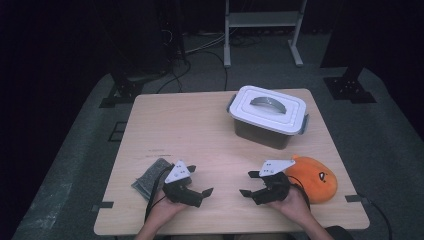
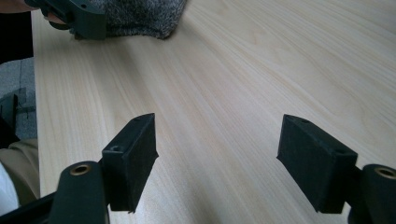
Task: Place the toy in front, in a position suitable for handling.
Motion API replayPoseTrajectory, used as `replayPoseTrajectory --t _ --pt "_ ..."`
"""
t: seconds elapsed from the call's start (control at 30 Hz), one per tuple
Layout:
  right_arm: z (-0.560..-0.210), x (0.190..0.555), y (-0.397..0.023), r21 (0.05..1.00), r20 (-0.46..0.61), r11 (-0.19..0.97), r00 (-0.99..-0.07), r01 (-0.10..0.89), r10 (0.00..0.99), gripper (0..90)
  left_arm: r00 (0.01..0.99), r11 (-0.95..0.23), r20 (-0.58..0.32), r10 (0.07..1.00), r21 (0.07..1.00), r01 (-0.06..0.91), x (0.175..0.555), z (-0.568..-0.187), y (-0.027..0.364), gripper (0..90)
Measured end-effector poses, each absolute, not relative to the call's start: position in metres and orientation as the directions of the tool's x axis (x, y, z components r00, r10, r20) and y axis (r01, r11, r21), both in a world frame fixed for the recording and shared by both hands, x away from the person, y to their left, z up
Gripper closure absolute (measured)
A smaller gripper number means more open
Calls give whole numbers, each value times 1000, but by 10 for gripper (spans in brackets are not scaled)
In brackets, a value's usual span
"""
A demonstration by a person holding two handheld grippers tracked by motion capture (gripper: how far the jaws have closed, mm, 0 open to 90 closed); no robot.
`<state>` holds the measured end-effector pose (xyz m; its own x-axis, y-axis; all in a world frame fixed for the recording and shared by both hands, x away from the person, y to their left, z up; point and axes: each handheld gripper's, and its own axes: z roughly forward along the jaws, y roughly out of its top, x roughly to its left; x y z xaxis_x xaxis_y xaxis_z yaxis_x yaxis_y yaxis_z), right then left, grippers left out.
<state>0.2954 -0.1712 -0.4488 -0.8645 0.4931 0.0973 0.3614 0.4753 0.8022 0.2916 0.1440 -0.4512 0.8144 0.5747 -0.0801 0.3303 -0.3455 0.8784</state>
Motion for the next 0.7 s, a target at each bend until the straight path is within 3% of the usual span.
replayPoseTrajectory --t 0.7 --pt "-437 291 -171 825 77 457 -867 334 493 268 816 -354 -71 574 876 326 291 -451 145 0"
